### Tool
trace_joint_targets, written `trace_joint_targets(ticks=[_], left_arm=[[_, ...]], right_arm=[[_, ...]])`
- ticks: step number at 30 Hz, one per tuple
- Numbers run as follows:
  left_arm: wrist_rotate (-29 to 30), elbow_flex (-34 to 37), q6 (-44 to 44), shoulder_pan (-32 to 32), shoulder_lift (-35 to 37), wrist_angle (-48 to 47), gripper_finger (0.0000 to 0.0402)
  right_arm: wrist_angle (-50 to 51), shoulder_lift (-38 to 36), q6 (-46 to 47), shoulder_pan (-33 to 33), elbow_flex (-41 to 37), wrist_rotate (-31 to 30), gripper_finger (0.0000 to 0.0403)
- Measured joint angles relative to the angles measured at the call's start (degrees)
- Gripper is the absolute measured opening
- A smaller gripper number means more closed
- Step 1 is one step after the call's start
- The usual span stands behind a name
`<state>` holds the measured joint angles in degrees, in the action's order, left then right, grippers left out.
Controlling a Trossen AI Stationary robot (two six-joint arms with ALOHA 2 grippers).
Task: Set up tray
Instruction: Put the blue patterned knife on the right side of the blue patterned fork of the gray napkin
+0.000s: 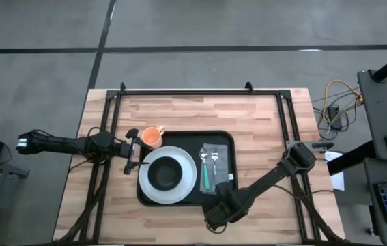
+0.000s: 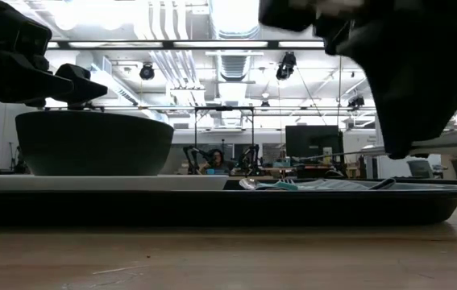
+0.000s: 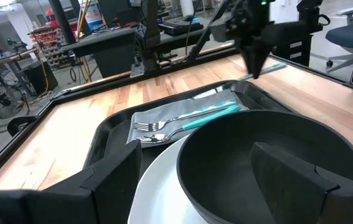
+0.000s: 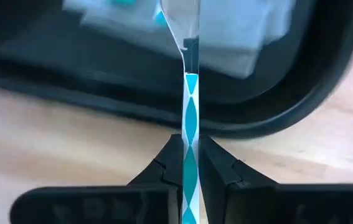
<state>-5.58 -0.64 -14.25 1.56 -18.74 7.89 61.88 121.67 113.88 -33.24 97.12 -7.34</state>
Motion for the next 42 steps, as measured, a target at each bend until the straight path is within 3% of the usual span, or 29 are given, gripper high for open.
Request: trace_joint_targets(ticks=[9, 25, 42], left_arm=[[0.00, 0.00, 0.01, -0.02, 0.00, 0.01, 0.0280], [0.00, 0.04, -0.01, -0.04, 0.00, -0.01, 0.0280], [0.00, 0.02, 0.01, -0.04, 0.00, -0.01, 0.0280]], right_arm=[[6.41, -1.35, 3.31, 5.12, -0.07, 0.23, 0.0018], [6.83, -2.62, -2.90, 12.85, -3.37, -2.11, 0.0018], [-3.69, -5.92, -3.80, 14.52, -14.26, -2.25, 0.0018]])
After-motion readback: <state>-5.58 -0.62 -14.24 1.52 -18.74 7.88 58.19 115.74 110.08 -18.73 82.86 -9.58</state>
